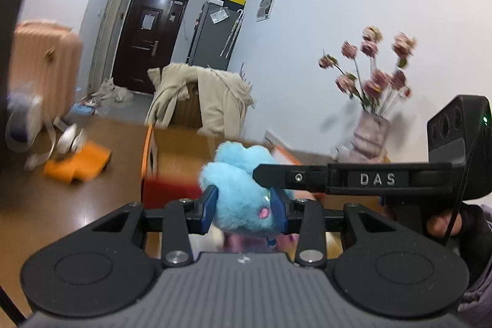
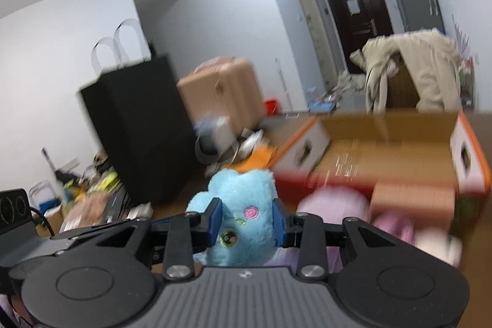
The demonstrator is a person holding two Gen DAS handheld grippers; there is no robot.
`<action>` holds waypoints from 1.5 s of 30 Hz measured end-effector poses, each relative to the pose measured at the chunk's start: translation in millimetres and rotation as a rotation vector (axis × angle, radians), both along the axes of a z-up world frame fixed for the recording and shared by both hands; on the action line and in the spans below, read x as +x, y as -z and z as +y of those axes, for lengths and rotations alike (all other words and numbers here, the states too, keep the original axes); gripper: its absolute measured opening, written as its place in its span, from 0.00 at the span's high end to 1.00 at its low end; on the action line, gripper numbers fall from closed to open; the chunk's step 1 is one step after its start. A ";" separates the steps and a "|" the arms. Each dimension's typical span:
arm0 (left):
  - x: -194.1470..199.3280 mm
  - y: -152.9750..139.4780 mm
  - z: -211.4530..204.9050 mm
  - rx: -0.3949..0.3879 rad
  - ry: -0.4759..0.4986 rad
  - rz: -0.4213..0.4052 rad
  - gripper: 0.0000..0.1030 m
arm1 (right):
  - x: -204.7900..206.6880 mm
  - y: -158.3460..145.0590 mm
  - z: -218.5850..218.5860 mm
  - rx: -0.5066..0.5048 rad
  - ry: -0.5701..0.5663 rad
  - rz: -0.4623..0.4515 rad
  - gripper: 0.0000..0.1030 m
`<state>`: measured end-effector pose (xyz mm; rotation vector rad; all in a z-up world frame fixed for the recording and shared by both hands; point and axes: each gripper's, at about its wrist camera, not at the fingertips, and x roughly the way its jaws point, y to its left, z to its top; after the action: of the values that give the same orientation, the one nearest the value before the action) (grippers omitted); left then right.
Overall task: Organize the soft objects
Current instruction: 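Carry the blue plush into the cardboard box and open the left gripper, then grasp the lavender cloth pouch with the left gripper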
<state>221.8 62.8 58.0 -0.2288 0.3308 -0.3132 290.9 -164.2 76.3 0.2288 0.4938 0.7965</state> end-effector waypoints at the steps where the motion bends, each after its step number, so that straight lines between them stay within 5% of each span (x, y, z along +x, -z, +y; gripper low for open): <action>1: 24.3 -6.8 2.8 -0.003 0.005 0.005 0.63 | 27.5 -7.2 2.2 0.004 0.015 0.015 0.67; 5: 150.5 -12.4 12.0 -0.021 -0.001 0.119 0.63 | 136.9 -14.6 17.9 -0.031 0.058 0.095 0.68; 10: 263.1 13.8 9.7 0.046 -0.051 0.261 0.73 | 260.3 31.8 46.5 -0.069 0.100 0.292 0.71; 12: 292.2 25.2 4.6 0.111 -0.054 0.343 0.73 | 294.8 54.3 60.7 -0.098 0.104 0.338 0.84; 16: 297.3 27.9 7.4 0.158 -0.061 0.317 0.72 | 313.5 75.0 73.8 -0.153 0.140 0.361 0.84; 20: 275.2 10.9 17.6 0.178 -0.067 0.248 0.72 | 298.4 58.3 65.2 -0.126 0.127 0.312 0.83; 26: 219.1 -39.6 27.6 0.189 -0.098 0.151 0.60 | 235.2 -14.3 22.3 -0.125 0.155 0.171 0.78; 29: 182.8 -65.1 30.8 0.194 -0.090 0.113 0.45 | 189.3 -49.9 -10.6 -0.134 0.175 0.096 0.72; 31: 153.3 -80.7 32.2 0.200 -0.102 0.090 0.25 | 154.9 -69.7 -35.9 -0.139 0.189 0.051 0.60; 33: 126.1 -91.7 31.6 0.217 -0.113 0.067 0.22 | 120.2 -83.6 -60.3 -0.151 0.216 0.009 0.50; 39: 62.2 -108.7 21.7 0.237 -0.123 0.043 0.16 | 37.2 -91.4 -116.0 -0.158 0.298 -0.034 0.39; 45: -21.9 -79.8 -1.0 0.294 -0.168 -0.057 0.06 | -54.3 -57.2 -132.9 -0.190 0.347 -0.165 0.30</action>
<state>199.8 61.8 137.8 0.0414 0.2951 -0.1025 236.6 -297.1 133.5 0.0674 0.3581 0.4224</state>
